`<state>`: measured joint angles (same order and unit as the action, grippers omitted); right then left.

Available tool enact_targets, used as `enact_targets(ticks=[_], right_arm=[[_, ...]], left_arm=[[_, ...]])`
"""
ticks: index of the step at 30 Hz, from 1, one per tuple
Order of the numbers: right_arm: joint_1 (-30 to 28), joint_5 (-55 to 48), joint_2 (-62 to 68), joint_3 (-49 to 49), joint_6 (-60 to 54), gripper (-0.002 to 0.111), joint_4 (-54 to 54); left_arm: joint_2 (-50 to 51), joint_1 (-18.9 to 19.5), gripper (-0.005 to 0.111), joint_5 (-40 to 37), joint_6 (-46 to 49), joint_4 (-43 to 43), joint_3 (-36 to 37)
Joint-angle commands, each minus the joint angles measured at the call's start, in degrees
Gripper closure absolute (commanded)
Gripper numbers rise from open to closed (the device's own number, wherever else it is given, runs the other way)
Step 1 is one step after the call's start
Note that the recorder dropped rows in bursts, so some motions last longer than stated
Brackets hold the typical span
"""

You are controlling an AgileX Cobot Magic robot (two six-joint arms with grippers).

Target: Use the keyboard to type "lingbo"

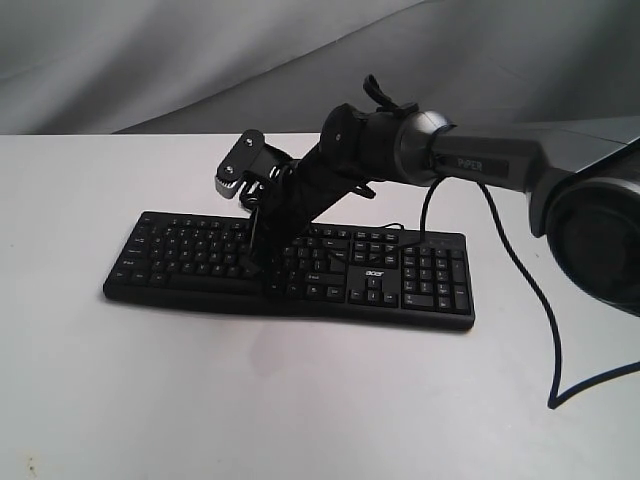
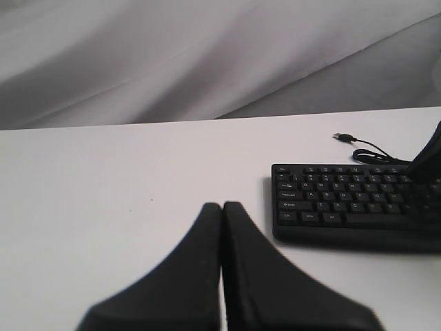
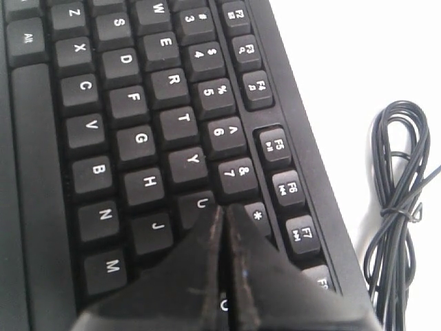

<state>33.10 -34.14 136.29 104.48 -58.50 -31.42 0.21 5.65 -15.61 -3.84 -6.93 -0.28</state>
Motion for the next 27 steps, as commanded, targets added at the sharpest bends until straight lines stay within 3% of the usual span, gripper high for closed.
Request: enact_targets(ticks=[1, 27], right_arm=[[0.14, 0.21, 0.10, 0.30, -0.26, 0.108, -0.53], [0.02, -0.38, 1.40, 0.30, -1.45, 0.108, -1.97]], left_arm=[[-0.21, 0.06, 0.106, 0.41, -0.12, 0.21, 0.28], [-0.21, 0.06, 0.106, 0.41, -0.12, 0.21, 0.28]])
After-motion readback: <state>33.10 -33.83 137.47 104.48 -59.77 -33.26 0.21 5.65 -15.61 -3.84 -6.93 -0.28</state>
